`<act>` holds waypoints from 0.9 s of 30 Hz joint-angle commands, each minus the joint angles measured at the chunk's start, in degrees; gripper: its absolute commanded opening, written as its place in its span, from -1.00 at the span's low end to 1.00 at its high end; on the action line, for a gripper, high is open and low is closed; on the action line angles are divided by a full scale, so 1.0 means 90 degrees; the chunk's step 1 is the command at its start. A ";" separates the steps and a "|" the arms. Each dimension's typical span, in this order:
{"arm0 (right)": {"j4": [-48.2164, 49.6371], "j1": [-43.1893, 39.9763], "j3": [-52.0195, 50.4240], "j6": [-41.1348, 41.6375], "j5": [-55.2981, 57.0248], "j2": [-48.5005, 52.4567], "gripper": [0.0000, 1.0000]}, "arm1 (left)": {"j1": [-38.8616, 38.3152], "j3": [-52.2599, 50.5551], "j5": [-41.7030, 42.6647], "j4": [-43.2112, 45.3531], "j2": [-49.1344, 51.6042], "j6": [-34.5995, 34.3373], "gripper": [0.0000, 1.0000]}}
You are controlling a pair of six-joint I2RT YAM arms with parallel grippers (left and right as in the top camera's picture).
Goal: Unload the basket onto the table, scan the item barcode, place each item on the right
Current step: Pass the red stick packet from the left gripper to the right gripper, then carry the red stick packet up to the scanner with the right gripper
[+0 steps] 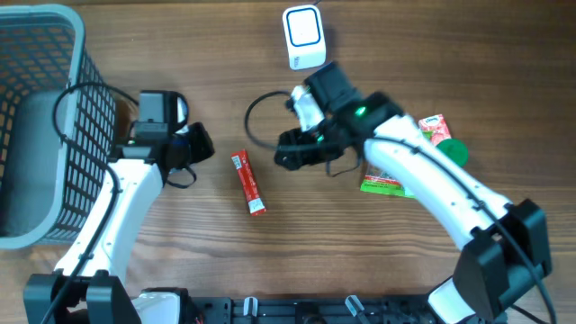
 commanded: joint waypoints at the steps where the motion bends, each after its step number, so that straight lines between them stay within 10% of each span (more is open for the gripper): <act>1: 0.0928 0.0763 -0.0743 0.0716 0.0746 0.0061 -0.01 | 0.0260 0.0092 -0.0092 0.0051 0.0306 0.0539 -0.30; 9: 0.3415 0.2229 -0.1906 0.1707 0.2098 0.0702 -0.26 | 0.0260 0.0092 -0.0104 0.0243 0.0976 0.0534 -0.10; 27: 0.3730 0.2329 -0.1906 0.2176 0.2917 0.1520 -0.53 | 0.0260 0.0092 -0.0104 0.0253 0.1039 0.0510 0.00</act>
